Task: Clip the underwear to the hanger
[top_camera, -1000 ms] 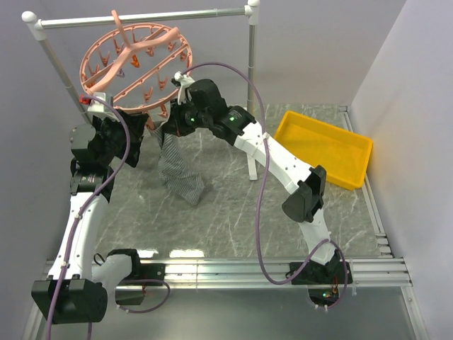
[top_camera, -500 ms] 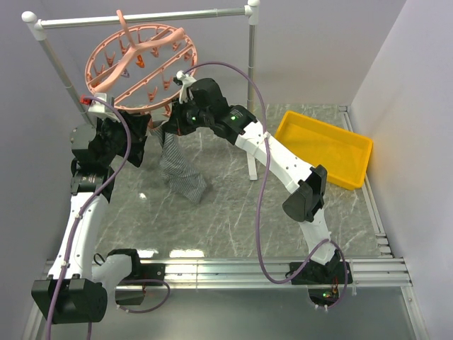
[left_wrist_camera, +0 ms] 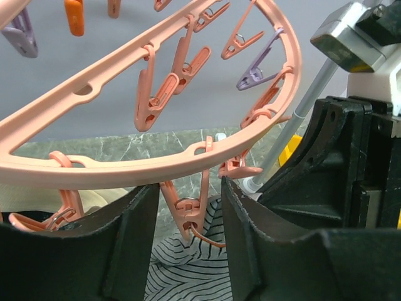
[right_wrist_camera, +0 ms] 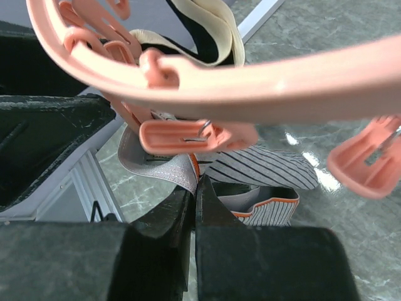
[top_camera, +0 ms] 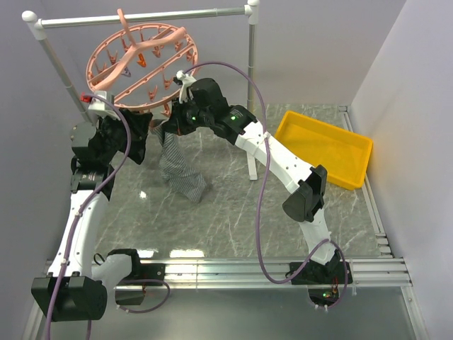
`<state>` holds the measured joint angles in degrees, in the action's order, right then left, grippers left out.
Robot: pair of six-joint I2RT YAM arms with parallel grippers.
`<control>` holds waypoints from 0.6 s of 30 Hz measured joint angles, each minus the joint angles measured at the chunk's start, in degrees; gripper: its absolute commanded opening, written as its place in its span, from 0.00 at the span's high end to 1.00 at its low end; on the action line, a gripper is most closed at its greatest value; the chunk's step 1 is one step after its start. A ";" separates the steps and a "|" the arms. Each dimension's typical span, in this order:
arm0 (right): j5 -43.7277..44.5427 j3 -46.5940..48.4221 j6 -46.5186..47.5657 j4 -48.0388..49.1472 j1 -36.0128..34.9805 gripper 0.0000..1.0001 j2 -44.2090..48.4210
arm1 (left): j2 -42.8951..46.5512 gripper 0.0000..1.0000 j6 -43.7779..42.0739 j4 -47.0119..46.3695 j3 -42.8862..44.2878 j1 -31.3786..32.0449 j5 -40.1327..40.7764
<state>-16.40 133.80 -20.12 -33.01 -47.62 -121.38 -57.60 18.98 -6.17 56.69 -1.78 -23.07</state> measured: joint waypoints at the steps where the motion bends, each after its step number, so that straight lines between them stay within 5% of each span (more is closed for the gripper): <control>1: 0.00 0.00 0.00 0.00 0.00 1.00 0.00 | -0.15 0.49 0.11 0.09 0.31 0.00 0.00; 18: -1.90 -3.82 0.26 4.35 -0.02 1.00 0.96 | 1.70 0.15 3.17 3.30 5.27 0.00 -4.24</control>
<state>-18.31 129.97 -19.86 -28.67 -47.64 -120.42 -55.90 22.15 -2.87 61.95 -1.78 -27.31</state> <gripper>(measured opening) 0.030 0.826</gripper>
